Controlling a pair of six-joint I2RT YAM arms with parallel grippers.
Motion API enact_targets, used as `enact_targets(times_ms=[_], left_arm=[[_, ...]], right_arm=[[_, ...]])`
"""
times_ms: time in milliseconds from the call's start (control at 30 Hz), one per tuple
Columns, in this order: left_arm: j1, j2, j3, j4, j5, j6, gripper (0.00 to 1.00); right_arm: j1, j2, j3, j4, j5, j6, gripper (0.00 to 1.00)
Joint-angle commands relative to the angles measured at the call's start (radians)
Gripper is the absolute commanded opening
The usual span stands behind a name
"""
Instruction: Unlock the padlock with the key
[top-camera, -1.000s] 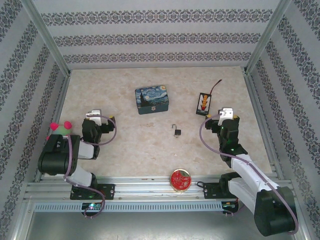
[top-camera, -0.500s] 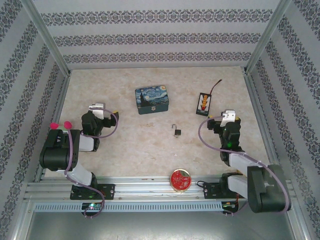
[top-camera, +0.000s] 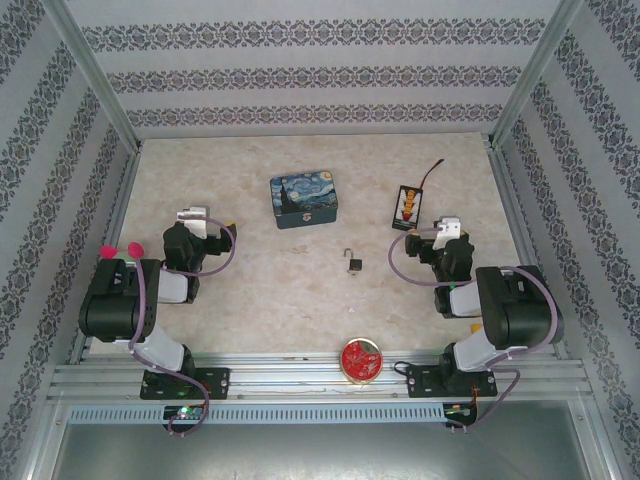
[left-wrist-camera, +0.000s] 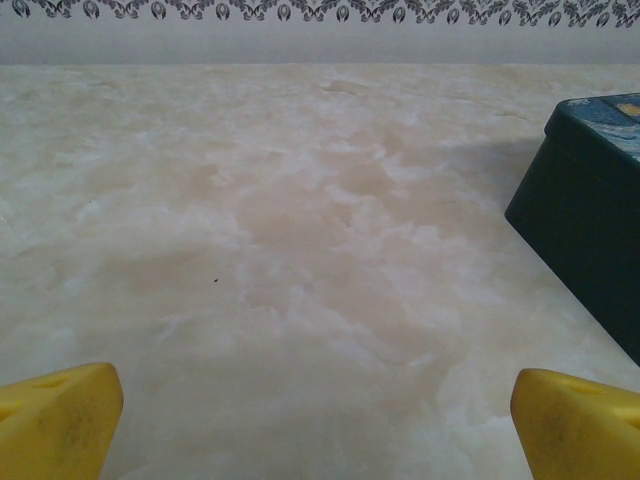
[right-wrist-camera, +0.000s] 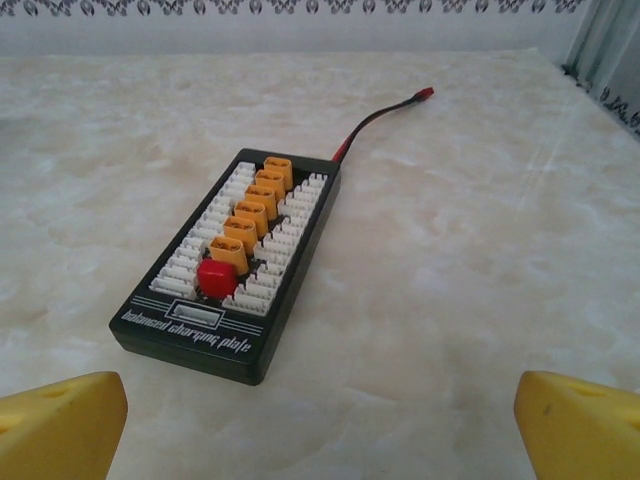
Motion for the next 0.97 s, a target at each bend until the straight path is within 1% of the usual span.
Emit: enact_targets(times_ms=[0,67,500,667,933], left_arm=[[0.014,-0.009,0.000,-0.006,0.006,0.000,0.99],[0.014,-0.009,0.000,-0.006,0.007,0.002,0.99],[0.014,-0.010,-0.006,0.003,0.007,0.000,0.99],[0.014,-0.010,-0.003,-0.004,-0.021,-0.009,0.99],[0.014,-0.010,-0.003,-0.002,-0.021,-0.009,0.99]], right_arm=[[-0.009,-0.007,0.101,-0.080,-0.139,-0.010,0.98],[-0.016,-0.015,0.128,-0.105,-0.140,-0.006,0.98],[-0.022,-0.010,0.129,-0.099,-0.135,0.001,0.98],[-0.022,-0.010,0.129,-0.099,-0.135,0.001,0.98],[-0.022,-0.010,0.129,-0.099,-0.135,0.001,0.98]])
